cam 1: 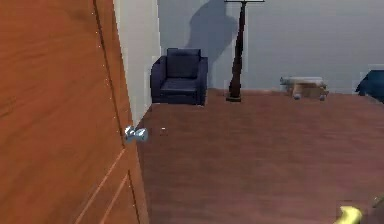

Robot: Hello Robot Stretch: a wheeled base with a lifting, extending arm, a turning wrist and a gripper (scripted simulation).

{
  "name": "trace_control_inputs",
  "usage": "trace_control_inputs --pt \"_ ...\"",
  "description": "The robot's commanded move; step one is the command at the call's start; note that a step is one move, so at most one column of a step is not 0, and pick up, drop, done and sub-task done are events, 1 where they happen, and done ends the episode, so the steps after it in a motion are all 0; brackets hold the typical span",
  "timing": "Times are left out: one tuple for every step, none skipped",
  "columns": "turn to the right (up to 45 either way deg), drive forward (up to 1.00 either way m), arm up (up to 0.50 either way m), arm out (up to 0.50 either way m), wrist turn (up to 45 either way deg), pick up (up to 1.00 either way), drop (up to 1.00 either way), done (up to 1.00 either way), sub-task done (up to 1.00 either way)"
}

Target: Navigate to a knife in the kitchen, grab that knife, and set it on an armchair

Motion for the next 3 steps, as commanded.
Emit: trace_control_inputs --pt "0.0 0.65 0.00 0.00 0.0 0.00 0.00 0.00 0.00" --pt "0.0 1.00 0.00 0.00 0.0 0.00 0.00 0.00 0.00" --pt "-6.0 0.00 0.00 0.00 0.0 0.00 0.00 0.00 0.00"
